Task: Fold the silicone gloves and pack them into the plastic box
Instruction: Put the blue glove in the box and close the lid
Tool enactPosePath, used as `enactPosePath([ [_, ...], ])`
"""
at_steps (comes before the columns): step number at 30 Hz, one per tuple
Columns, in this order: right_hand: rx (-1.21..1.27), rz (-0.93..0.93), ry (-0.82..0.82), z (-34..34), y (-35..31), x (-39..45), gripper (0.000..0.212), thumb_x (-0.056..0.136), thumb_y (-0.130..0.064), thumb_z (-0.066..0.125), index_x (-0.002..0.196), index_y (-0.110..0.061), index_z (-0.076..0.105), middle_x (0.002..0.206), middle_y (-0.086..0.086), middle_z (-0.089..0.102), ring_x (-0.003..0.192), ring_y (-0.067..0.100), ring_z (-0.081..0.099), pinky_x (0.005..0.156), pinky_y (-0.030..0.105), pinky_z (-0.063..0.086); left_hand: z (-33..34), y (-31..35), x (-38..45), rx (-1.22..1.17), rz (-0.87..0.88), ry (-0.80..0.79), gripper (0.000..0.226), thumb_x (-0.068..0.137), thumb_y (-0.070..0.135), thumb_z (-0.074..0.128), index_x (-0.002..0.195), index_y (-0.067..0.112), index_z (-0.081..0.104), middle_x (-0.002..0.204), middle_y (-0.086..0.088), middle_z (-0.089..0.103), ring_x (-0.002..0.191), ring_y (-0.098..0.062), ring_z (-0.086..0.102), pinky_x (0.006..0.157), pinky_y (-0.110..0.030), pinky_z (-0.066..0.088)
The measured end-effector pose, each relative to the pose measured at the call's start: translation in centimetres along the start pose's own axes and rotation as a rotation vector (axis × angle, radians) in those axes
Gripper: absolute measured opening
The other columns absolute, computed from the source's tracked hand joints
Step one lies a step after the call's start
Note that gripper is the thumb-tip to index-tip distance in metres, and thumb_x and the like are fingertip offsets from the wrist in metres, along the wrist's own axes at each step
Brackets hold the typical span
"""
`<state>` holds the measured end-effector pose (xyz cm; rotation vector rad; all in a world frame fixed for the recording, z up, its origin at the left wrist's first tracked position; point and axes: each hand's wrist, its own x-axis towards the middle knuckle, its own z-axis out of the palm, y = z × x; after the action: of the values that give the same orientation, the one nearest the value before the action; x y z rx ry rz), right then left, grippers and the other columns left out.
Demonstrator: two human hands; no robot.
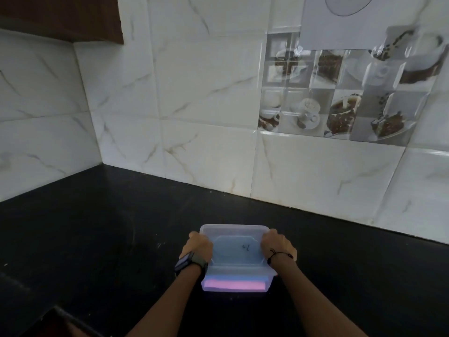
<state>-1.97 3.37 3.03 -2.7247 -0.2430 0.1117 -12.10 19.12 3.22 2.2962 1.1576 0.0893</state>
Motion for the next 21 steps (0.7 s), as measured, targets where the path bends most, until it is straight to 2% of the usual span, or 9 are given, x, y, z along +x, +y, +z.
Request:
enactPosePath([
  [4, 0.064, 0.034, -0.013, 0.0, 0.1, 0.0, 0.042, 0.096, -0.033, 0.021, 0.118, -0.01, 0.049, 0.12, 0.013, 0.06, 0.106, 0.029, 0.058, 0.086, 0.037, 0.043, -0.2, -0.1, 0.0, -0.058, 0.024, -0.01, 0.034, 0.097, 0.019, 0.03, 0.126, 0.002, 0.038, 0.133, -0.021, 0.051, 0.121, -0.037, 0.053, 0.097, -0.04, 0.043],
  [10, 0.129, 0.05, -0.003, -2.0, 1.5, -0.7, 0.042, 0.096, -0.031, 0.022, 0.117, -0.009, 0.052, 0.122, 0.013, 0.06, 0.109, 0.029, 0.058, 0.09, 0.037, 0.044, -0.5, 1.6, -0.9, -0.017, 0.09, -0.023, 0.035, 0.099, 0.019, 0.029, 0.126, 0.0, 0.041, 0.135, -0.024, 0.05, 0.125, -0.038, 0.05, 0.101, -0.04, 0.04],
  [15, 0.156, 0.156, 0.094, -7.8, 7.2, -1.0, 0.041, 0.096, -0.03, 0.024, 0.119, -0.007, 0.051, 0.126, 0.016, 0.057, 0.113, 0.031, 0.055, 0.093, 0.04, 0.043, 1.1, 8.8, -2.9, -0.079, 0.242, -0.092, 0.039, 0.1, 0.023, 0.028, 0.127, 0.0, 0.041, 0.135, -0.025, 0.049, 0.123, -0.039, 0.05, 0.099, -0.041, 0.041],
  [21, 0.123, 0.296, 0.198, -12.5, 15.6, -2.6, 0.043, 0.097, -0.032, 0.025, 0.117, -0.007, 0.053, 0.126, 0.016, 0.057, 0.113, 0.032, 0.055, 0.093, 0.04, 0.043, 6.2, 15.5, -7.1, -0.15, 0.362, -0.239, 0.038, 0.099, 0.023, 0.027, 0.124, -0.002, 0.042, 0.133, -0.026, 0.051, 0.12, -0.04, 0.051, 0.095, -0.04, 0.042],
])
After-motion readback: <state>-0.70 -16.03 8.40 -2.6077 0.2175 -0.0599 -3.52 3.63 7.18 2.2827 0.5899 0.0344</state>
